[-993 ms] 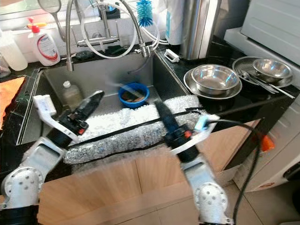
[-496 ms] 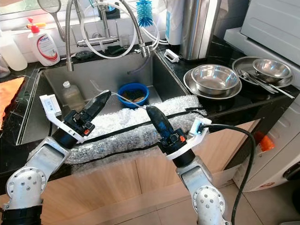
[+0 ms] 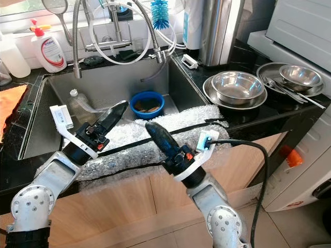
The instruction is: Kitchen organization
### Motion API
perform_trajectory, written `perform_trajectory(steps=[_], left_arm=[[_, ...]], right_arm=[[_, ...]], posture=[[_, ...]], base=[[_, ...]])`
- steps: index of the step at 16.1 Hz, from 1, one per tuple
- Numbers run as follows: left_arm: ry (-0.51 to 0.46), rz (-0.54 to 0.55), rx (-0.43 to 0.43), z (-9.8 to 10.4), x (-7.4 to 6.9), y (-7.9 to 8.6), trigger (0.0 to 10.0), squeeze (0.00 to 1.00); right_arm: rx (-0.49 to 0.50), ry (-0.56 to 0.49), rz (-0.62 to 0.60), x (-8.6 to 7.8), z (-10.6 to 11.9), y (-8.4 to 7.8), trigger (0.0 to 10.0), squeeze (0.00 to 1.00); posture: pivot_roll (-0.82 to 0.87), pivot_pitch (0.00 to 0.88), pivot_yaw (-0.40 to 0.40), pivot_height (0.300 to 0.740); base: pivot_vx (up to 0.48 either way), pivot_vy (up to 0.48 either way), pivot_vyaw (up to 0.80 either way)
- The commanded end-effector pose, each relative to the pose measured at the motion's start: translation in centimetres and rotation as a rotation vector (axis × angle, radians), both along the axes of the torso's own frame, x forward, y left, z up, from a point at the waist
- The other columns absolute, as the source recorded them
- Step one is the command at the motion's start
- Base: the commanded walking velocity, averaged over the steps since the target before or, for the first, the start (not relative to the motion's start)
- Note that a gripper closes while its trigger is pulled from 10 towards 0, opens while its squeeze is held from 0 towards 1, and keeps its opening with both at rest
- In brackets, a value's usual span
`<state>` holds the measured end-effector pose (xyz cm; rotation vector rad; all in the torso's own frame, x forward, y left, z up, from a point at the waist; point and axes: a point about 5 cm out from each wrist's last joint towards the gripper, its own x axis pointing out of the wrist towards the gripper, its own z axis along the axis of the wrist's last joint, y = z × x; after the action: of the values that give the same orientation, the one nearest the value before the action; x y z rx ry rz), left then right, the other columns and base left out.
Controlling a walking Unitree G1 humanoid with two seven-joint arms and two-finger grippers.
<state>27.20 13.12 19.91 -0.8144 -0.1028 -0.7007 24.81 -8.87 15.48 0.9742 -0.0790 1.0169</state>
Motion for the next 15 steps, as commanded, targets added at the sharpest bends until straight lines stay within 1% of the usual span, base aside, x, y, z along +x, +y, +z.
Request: perform_trajectory(steps=[1, 2, 9, 15], left_arm=[[-0.022, 0.010, -0.016, 0.70, -0.01, 0.16, 3.7, 0.00], [-0.021, 0.011, -0.020, 0.72, 0.02, 0.19, 0.0, 0.00], [-0.011, 0.017, -0.031, 0.64, -0.16, 0.47, 0.0, 0.00], [0.000, 0.013, -0.028, 0.44, -0.31, 0.57, 0.0, 0.00]], right_arm=[[-0.011, -0.026, 0.023, -0.38, 0.34, 0.35, 10.0, 0.00], [-0.015, -0.025, 0.024, -0.39, 0.30, 0.36, 10.0, 0.00], [-0.021, -0.027, 0.006, -0.25, 0.15, 0.20, 10.0, 0.00], [-0.020, -0.035, -0.031, 0.23, 0.23, -0.35, 10.0, 0.00]], posture=[[-0.06, 0.000, 0.044, 0.740], [-0.06, 0.000, 0.045, 0.740], [-0.05, 0.000, 0.044, 0.740], [-0.05, 0.000, 0.046, 0.740]], base=[[0.000, 0.000, 0.00], [0.000, 0.000, 0.00], [0.000, 0.000, 0.00], [0.000, 0.000, 0.00]])
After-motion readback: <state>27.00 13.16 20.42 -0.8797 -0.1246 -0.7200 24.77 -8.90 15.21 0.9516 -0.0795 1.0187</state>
